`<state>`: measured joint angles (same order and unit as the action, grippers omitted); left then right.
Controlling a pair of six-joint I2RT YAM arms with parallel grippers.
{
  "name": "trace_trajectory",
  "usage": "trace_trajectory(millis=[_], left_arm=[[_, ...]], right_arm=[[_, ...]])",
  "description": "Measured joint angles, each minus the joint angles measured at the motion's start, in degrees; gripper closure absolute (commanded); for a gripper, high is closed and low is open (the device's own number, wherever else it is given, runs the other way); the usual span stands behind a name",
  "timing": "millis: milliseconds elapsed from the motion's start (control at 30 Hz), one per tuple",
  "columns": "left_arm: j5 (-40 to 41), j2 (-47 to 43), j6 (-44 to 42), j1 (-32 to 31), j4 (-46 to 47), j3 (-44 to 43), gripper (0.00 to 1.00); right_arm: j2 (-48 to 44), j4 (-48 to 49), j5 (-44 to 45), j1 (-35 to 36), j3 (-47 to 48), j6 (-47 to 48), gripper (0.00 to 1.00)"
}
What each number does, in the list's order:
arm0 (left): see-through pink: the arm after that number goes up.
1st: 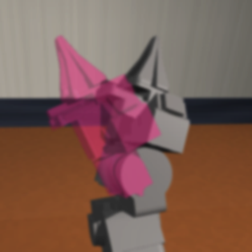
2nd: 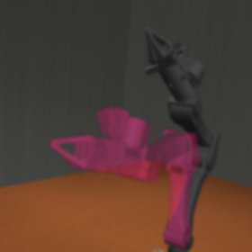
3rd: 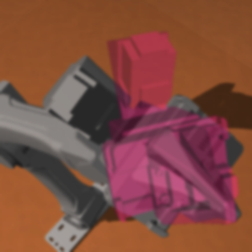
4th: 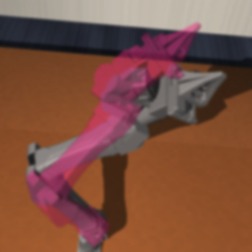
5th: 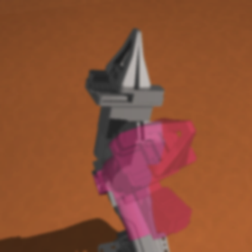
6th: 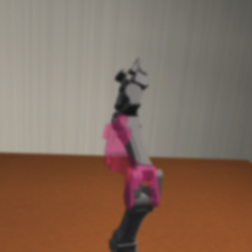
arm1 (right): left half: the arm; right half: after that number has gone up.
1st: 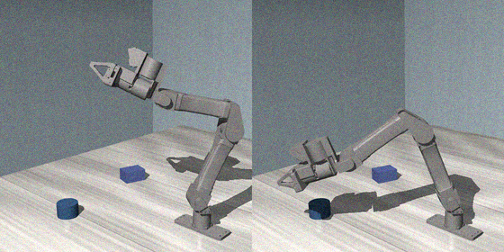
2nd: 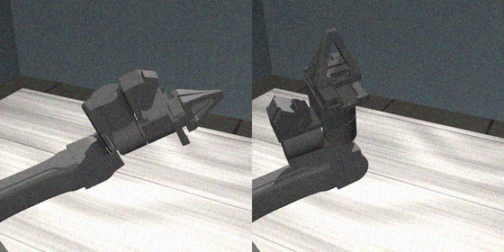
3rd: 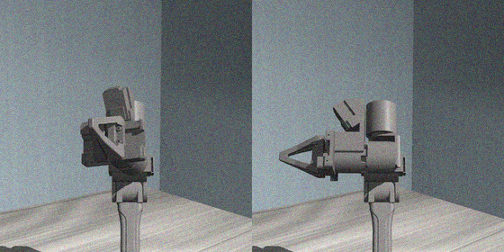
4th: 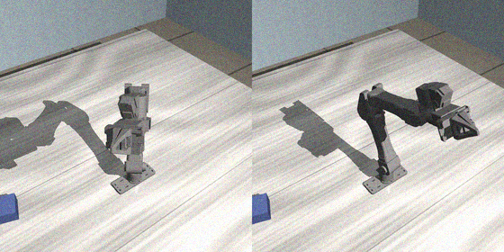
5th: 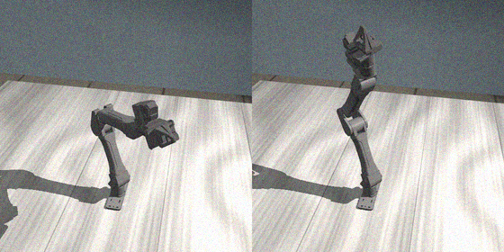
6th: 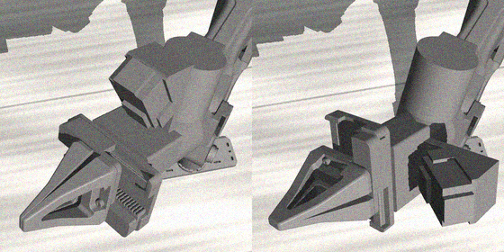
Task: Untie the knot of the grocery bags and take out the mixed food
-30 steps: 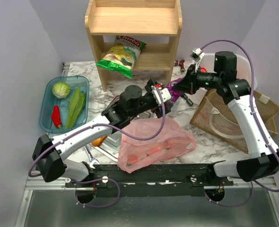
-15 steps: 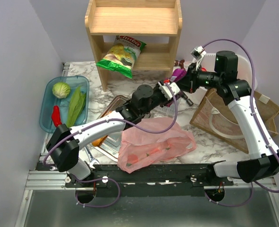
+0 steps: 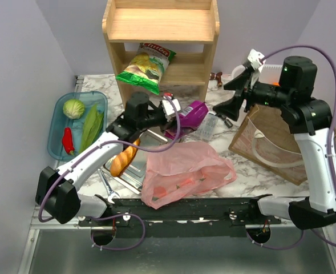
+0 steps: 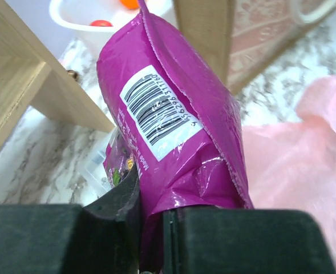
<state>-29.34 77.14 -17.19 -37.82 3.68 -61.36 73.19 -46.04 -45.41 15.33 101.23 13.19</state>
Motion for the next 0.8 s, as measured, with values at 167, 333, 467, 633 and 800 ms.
trace_trajectory(millis=[167,333,467,633,800], left_arm=[[-15.80,-1.14,-2.62,5.64,-11.74,-6.43,0.85],[-28.30,-0.11,-6.32,4.66,-21.59,-14.62,0.85],[-32.83,4.24,-9.86,4.15,-29.09,-23.34,0.85],[-33.97,8.37,-13.53,3.48,-36.89,-29.33,0.82],[-34.25,9.16,-17.68,3.19,-43.71,-30.82,0.45]], right_arm=[[-2.34,-9.07,-0.72,0.24,-0.24,14.47,0.00],[-0.39,-14.12,-0.22,4.90,-1.07,24.06,0.00],[0.83,-15.78,1.99,12.17,-1.16,29.51,0.00],[1.09,-15.82,6.82,18.80,-2.75,33.53,0.13],[1.64,-16.04,10.73,20.41,-4.50,36.85,0.69]])
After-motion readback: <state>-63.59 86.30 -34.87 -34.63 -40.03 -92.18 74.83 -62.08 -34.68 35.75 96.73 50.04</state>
